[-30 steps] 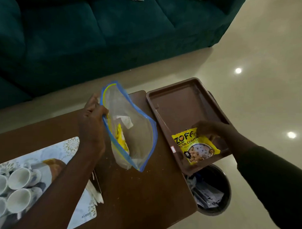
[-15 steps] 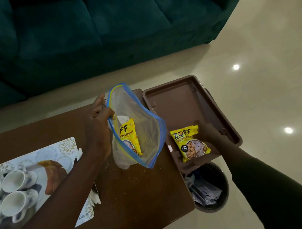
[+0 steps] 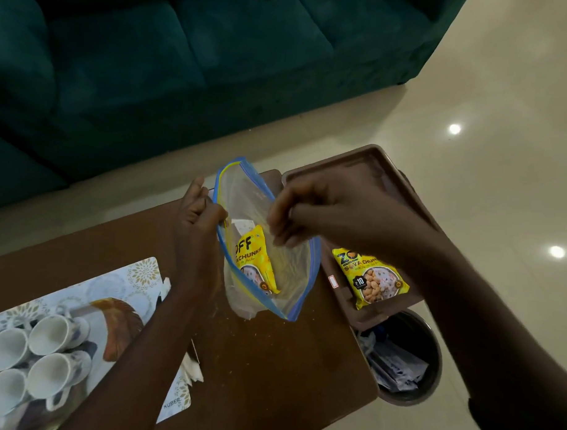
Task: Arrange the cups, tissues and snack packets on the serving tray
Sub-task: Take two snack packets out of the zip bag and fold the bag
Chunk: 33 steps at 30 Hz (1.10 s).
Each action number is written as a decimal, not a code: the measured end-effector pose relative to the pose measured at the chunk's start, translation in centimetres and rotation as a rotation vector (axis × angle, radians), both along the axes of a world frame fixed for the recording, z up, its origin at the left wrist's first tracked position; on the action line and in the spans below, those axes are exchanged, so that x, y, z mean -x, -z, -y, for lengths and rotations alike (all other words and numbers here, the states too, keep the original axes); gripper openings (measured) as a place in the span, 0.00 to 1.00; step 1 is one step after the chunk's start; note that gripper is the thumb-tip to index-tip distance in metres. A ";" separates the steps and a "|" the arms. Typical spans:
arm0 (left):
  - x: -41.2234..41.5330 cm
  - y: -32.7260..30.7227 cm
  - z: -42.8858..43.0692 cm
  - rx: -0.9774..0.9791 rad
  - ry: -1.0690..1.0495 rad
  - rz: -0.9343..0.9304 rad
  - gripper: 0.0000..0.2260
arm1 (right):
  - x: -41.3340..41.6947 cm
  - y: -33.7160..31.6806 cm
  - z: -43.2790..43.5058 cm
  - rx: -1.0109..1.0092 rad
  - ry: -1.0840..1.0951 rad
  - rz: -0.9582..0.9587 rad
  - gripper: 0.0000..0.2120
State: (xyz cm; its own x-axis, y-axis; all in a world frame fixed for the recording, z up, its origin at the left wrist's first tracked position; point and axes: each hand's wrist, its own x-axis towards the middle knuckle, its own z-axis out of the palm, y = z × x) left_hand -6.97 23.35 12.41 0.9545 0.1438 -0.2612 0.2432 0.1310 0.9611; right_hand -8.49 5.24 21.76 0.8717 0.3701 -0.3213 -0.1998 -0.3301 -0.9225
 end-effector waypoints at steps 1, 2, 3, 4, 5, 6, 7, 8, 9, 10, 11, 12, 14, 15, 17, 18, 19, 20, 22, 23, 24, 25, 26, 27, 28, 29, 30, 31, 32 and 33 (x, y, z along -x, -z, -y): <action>0.1 0.0 0.0 -0.010 0.002 -0.001 0.19 | 0.2 1.3 -1.2 0.099 -0.074 -0.106 0.12; 0.3 0.1 0.0 -0.016 0.014 0.002 0.19 | 0.3 3.2 -2.3 0.268 -0.152 -0.175 0.12; 0.5 0.2 0.1 -0.005 0.027 -0.005 0.19 | 0.2 5.5 -3.3 0.477 -0.218 -0.213 0.12; 0.7 0.3 0.3 0.023 0.053 -0.013 0.19 | 0.1 7.7 -4.1 0.663 -0.260 -0.228 0.14; 1.0 0.5 0.5 0.039 0.088 -0.021 0.18 | 0.0 9.9 -4.6 0.773 -0.267 -0.232 0.17; 1.2 0.9 0.5 0.043 0.118 -0.006 0.15 | -0.2 11.7 -5.0 0.802 -0.253 -0.234 0.18; 1.5 1.1 0.6 0.009 0.140 0.013 0.10 | -0.4 13.2 -5.2 0.787 -0.219 -0.226 0.16; 1.6 1.5 0.7 -0.023 0.158 0.040 0.08 | -0.6 14.1 -5.5 0.773 -0.183 -0.229 0.12; 1.7 1.8 0.6 -0.064 0.166 0.074 0.12 | -0.8 14.9 -5.6 0.762 -0.144 -0.230 0.12; 1.8 2.1 0.4 -0.104 0.169 0.108 0.15 | -1.0 15.5 -5.9 0.764 -0.107 -0.231 0.15; 1.9 2.3 0.2 -0.130 0.168 0.128 0.15 | -1.2 16.2 -6.1 0.784 -0.080 -0.226 0.18; 2.0 2.4 0.0 -0.155 0.173 0.142 0.15 | -1.2 16.6 -6.4 0.828 -0.055 -0.230 0.20; 2.0 2.5 -0.5 -0.202 0.161 0.139 0.13 | -1.3 17.7 -7.0 0.897 0.000 -0.278 0.22; 1.9 2.5 -0.7 -0.215 0.147 0.124 0.13 | -1.3 18.2 -7.3 0.907 0.020 -0.292 0.21; 1.8 2.6 -1.1 -0.216 0.121 0.093 0.14 | -1.3 18.9 -7.8 0.912 0.028 -0.278 0.16; 1.8 2.7 -1.2 -0.204 0.111 0.078 0.14 | -1.2 19.2 -8.0 0.898 0.042 -0.269 0.12; 1.8 2.7 -1.2 -0.179 0.097 0.062 0.15 | -1.0 19.4 -8.1 0.887 0.053 -0.262 0.10; 1.7 2.7 -1.1 -0.151 0.079 0.043 0.15 | -0.8 19.5 -8.2 0.882 0.056 -0.250 0.11; 1.5 2.5 -0.9 -0.097 0.051 0.005 0.11 | -0.6 19.3 -8.0 0.862 0.039 -0.202 0.11; 1.5 2.3 -0.8 -0.073 0.040 -0.009 0.08 | -0.5 19.1 -7.9 0.835 0.021 -0.187 0.08; 1.4 2.1 -0.7 -0.059 0.023 -0.016 0.07 | -0.6 18.7 -7.8 0.800 0.002 -0.177 0.07; 1.2 1.9 -0.7 -0.053 0.005 -0.018 0.08 | -0.8 18.2 -7.7 0.767 -0.007 -0.165 0.09; 1.0 1.8 -0.8 -0.056 -0.015 -0.016 0.09 | -1.1 17.6 -7.6 0.751 -0.037 -0.148 0.11; 0.9 1.7 -0.7 -0.066 -0.031 -0.014 0.09 | -1.5 16.7 -7.5 0.744 -0.075 -0.140 0.10; 0.8 1.6 -0.7 -0.076 -0.042 -0.016 0.08 | -1.9 15.7 -7.4 0.736 -0.106 -0.131 0.08; 0.7 1.5 -0.7 -0.093 -0.054 -0.016 0.08 | -2.3 14.3 -7.2 0.722 -0.124 -0.120 0.06; 0.6 1.4 -0.8 -0.111 -0.072 -0.008 0.11 | -2.6 12.8 -6.9 0.705 -0.144 -0.107 0.06; 0.5 1.3 -0.8 -0.125 -0.092 0.007 0.14 | -2.8 11.2 -6.7 0.685 -0.160 -0.099 0.07; 0.5 1.1 -0.8 -0.139 -0.114 0.019 0.17 | -2.8 9.5 -6.4 0.668 -0.168 -0.092 0.08; 0.5 1.0 -0.9 -0.168 -0.137 0.026 0.18 | -2.6 7.9 -6.1 0.650 -0.160 -0.077 0.10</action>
State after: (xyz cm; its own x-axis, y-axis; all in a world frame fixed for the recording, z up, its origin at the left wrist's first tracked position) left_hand -7.47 24.22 11.40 0.9293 0.3116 -0.1983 0.2092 -0.0014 0.9779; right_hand -5.85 11.37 13.89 0.7880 0.2029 -0.5814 -0.1595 -0.8447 -0.5109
